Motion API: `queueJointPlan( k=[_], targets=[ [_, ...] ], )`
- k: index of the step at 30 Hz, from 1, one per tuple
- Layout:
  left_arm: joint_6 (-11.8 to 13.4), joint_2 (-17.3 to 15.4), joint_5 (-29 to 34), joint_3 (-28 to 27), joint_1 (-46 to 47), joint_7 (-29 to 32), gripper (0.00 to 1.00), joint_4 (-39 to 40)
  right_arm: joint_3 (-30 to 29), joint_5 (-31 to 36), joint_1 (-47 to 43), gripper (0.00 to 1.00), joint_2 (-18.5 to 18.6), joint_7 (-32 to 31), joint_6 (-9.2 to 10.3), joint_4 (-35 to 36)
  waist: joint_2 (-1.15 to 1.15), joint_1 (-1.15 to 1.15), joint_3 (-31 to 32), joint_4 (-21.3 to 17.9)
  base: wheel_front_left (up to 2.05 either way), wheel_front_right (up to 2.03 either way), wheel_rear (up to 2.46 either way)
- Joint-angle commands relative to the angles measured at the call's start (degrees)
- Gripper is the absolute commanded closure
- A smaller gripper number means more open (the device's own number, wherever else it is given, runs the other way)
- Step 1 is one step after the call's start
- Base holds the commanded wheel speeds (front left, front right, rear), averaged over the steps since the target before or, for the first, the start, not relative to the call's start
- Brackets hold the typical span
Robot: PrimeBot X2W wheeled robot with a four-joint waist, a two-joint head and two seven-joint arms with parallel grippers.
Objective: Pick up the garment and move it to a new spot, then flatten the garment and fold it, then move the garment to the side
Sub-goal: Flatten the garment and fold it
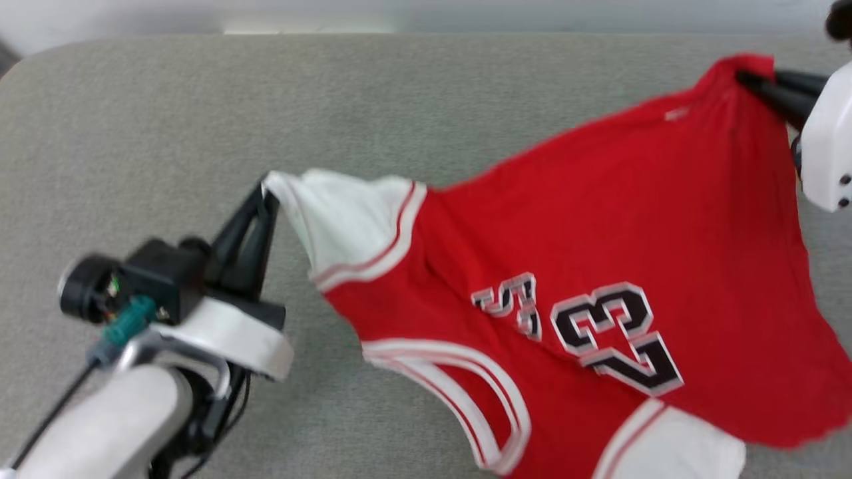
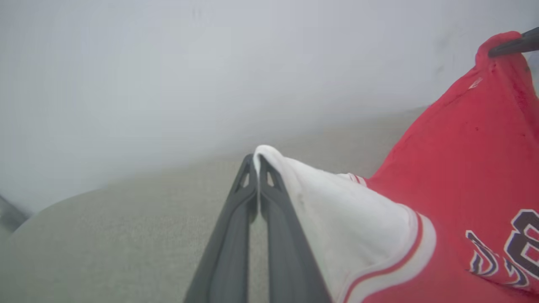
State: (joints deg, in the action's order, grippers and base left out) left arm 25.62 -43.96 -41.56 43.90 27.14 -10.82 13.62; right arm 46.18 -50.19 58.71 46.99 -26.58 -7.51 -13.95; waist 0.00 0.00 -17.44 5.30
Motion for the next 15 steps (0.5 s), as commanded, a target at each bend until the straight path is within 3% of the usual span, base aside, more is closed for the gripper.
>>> queueJointPlan(
  k=[1, 7, 15],
  targets=[
    [-0.4, -0.24, 0.46, -0.68, 2.18, 0.33, 1.0, 0.62, -0.75, 0.0, 1.09, 1.0, -0.77, 1.55, 0.04, -0.07, 0.0, 0.0, 1.06, -1.64, 0.0, 0.0, 0.0],
    [-3.53, -1.63, 1.67, -3.46, 13.13, 3.55, 1.0, 0.87, -4.32, 2.81, 4.36, 1.0, -2.94, 7.76, 0.04, -0.63, 0.0, 0.0, 0.36, -3.96, 0.0, 0.0, 0.0],
    [-8.94, -1.15, 3.36, -6.41, 30.48, 8.44, 1.0, -2.45, -11.98, 7.77, 11.64, 1.0, -7.56, 11.59, 0.04, -3.42, 0.0, 0.0, -4.31, -5.5, 0.0, 0.0, 0.0]
  ],
)
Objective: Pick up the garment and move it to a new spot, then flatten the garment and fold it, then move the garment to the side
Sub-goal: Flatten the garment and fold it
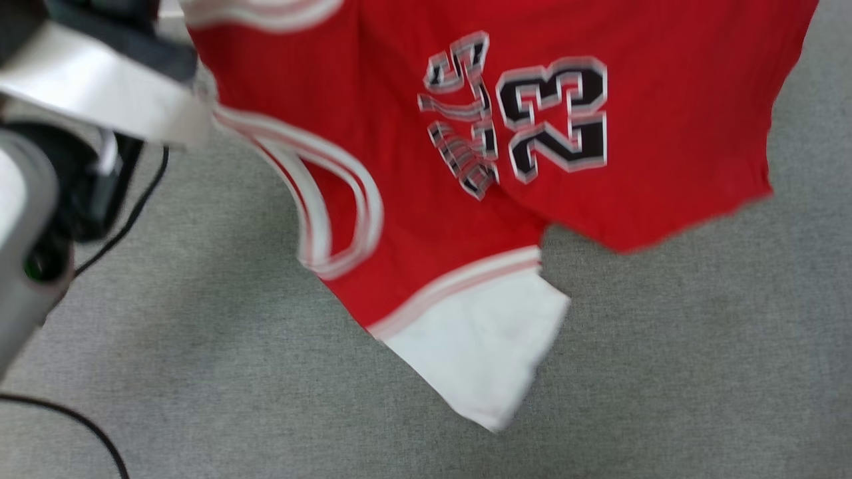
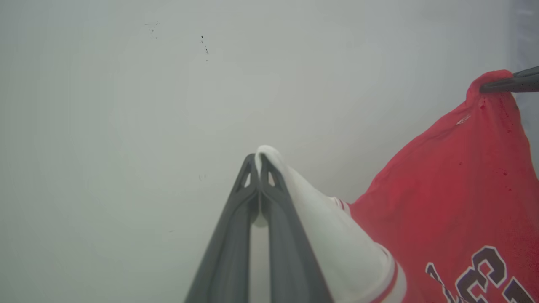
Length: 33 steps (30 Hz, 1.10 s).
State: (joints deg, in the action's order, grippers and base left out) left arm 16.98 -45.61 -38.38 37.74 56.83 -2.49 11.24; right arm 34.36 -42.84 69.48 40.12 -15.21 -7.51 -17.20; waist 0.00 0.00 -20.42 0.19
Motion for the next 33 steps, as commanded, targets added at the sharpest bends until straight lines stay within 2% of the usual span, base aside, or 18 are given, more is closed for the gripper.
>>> queueJointPlan(
  k=[1, 10, 23, 28, 33],
  targets=[
    [-0.95, 0.89, 0.25, -0.55, 3.03, 0.68, 1.0, -0.63, -1.18, 1.12, 2.12, 1.0, -1.43, 0.43, 0.04, -0.73, 0.0, 0.0, -2.05, -0.44, 0.0, 0.0, 0.0],
    [-6.72, 5.31, 2.21, -1.95, 23.95, 4.54, 1.0, -9.2, -7.85, 7.5, 16.21, 1.0, -7.79, -0.33, 0.04, -5.57, 0.0, 0.0, -9.08, 0.21, 0.0, 0.0, 0.0],
    [-15.37, 12.26, 5.14, -2.73, 51.66, 3.29, 1.0, -27.78, -8.72, 16.17, 36.56, 1.0, -12.04, 0.81, 0.04, -16.03, 0.0, 0.0, -15.93, 0.71, 0.0, 0.0, 0.0],
    [-17.44, 14.15, 6.22, -1.85, 57.1, 2.13, 1.0, -33.07, -7.23, 16.88, 42.12, 1.0, -13.23, 2.07, 0.04, -19.95, 0.0, 0.0, -17.57, 1.11, 0.0, 0.0, 0.0],
    [-19.08, 15.33, 5.98, -1.37, 57.67, 0.11, 1.0, -38.16, -5.04, 15.21, 42.13, 1.0, -13.7, 3.54, 0.04, -22.48, 0.0, 0.0, -18.8, 1.31, 0.0, 0.0, 0.0]
  ],
)
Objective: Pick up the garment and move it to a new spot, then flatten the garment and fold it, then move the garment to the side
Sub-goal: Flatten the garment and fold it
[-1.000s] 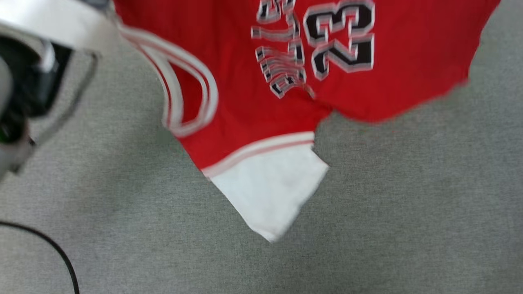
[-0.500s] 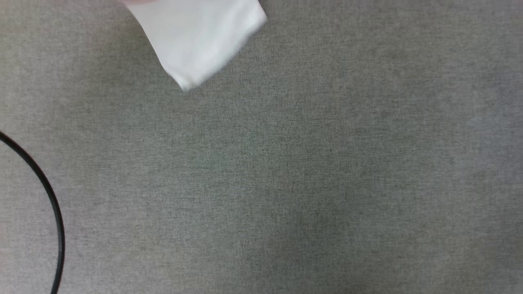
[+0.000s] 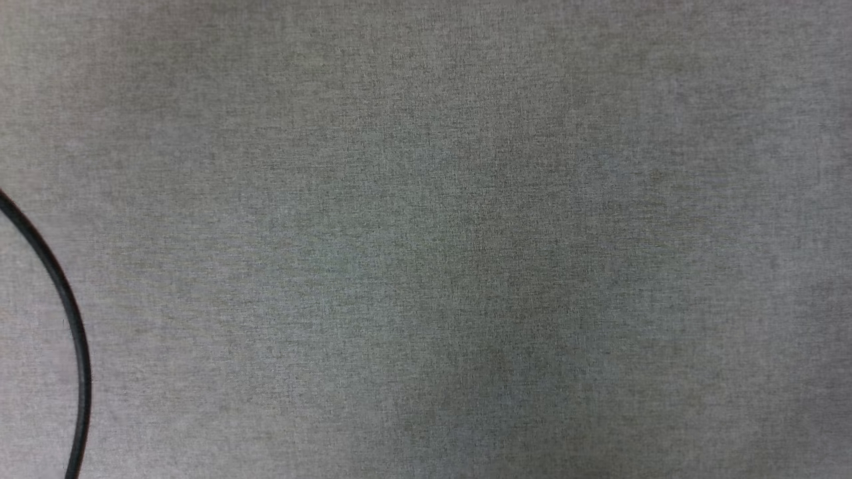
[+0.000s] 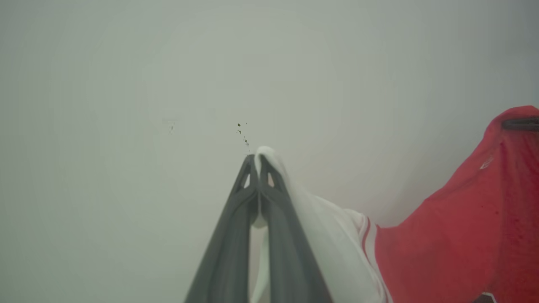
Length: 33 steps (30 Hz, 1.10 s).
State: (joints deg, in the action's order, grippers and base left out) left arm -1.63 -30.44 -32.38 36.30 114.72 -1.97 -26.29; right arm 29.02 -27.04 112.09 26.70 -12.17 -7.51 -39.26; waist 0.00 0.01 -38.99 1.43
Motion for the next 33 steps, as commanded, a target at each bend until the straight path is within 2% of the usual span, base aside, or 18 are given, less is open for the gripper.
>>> queueJointPlan(
  k=[1, 9, 19, 25, 26, 33],
  targets=[
    [-0.63, 0.35, -0.37, 0.19, -0.83, -0.72, 1.0, -1.46, 0.83, -0.85, -1.07, 1.0, -0.24, 0.67, 0.04, -0.93, 0.0, -0.01, -0.38, 0.09, 0.0, 0.0, 0.0],
    [-1.56, 0.57, -2.87, 0.59, -8.73, -4.85, 1.0, -6.56, 6.22, -4.33, -8.43, 1.0, -0.91, 3.98, 0.04, -4.0, 0.0, -0.01, 0.72, -0.1, 0.0, 0.0, 0.0],
    [-1.32, -1.24, -7.48, 1.69, -30.31, -9.83, 1.0, -5.83, 15.47, -10.51, -24.48, 1.0, -0.67, 8.74, 0.04, -4.54, 0.0, -0.01, 7.2, -0.69, 0.0, 0.0, 0.0],
    [1.42, -4.23, -9.49, 2.87, -46.74, -11.01, 1.0, -0.24, 20.0, -15.56, -35.37, 1.0, 0.78, 11.41, 0.04, -2.37, 0.0, -0.01, 11.56, -1.23, 0.0, 0.0, 0.0],
    [1.42, -4.23, -9.49, 2.87, -46.74, -11.01, 1.0, -0.24, 20.0, -15.56, -35.37, 1.0, 0.78, 11.41, 0.04, -2.37, 0.0, -0.01, 11.56, -1.23, 0.0, 0.0, 0.0],
    [6.37, -7.7, -12.0, 4.82, -66.26, -11.57, 1.0, 9.8, 25.34, -19.35, -47.16, 1.0, 3.96, 13.46, 0.04, 0.86, 0.0, -0.01, 17.21, -1.12, 0.0, 0.0, 0.0]
  ],
)
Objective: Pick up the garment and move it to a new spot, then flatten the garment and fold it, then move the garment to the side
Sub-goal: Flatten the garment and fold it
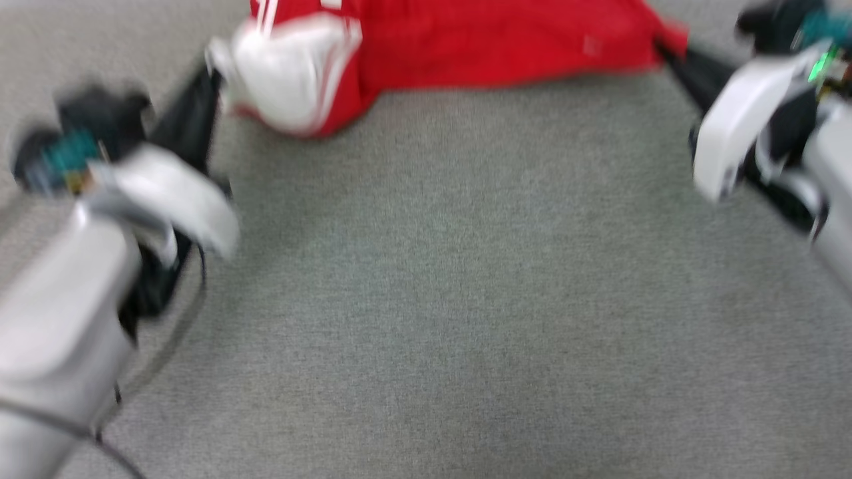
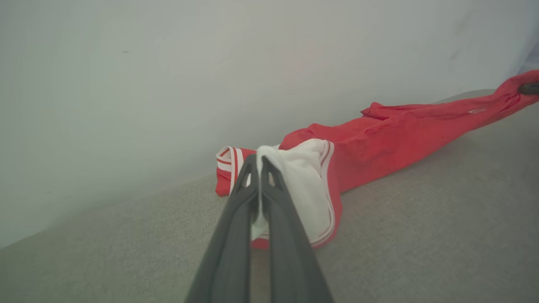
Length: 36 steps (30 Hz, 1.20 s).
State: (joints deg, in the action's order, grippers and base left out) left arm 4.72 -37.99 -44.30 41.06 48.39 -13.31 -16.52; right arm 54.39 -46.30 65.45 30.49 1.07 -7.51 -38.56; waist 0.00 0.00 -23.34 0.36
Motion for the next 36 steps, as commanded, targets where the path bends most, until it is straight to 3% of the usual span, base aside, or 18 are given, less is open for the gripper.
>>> queueJointPlan(
  k=[1, 10, 16, 30, 36],
  targets=[
    [1.0, -0.59, -0.37, 0.34, -2.75, -0.27, 1.0, 1.65, 0.83, -0.5, -2.34, 1.0, 0.68, 0.46, 0.04, 0.74, 0.0, 0.0, 2.59, -0.02, 0.0, 0.0, 0.0],
    [10.37, -6.29, -3.94, 2.76, -25.46, 0.47, 1.0, 16.74, 4.86, -4.4, -16.59, 1.0, 6.05, 1.69, 0.04, 6.39, 0.0, 0.0, 9.85, -0.63, 0.0, 0.0, 0.0],
    [15.04, -7.86, -5.72, 5.39, -35.81, 1.33, 1.0, 22.55, 4.42, -6.58, -26.3, 1.0, 9.36, 2.67, 0.04, 9.44, 0.0, 0.0, 13.96, -0.31, 0.0, 0.0, 0.0],
    [19.7, -6.59, -10.96, 8.71, -52.15, 0.05, 1.0, 25.8, -2.96, -7.8, -48.87, 1.0, 15.03, 1.33, 0.04, 17.75, 0.0, 0.0, 21.14, 0.42, 0.0, 0.0, 0.0],
    [19.55, -7.09, -12.41, 10.01, -56.37, 0.24, 1.0, 26.8, -7.95, -6.04, -56.76, 1.0, 15.97, -2.11, 0.04, 22.1, 0.0, 0.0, 21.9, 0.52, 0.0, 0.0, 0.0]
  ],
)
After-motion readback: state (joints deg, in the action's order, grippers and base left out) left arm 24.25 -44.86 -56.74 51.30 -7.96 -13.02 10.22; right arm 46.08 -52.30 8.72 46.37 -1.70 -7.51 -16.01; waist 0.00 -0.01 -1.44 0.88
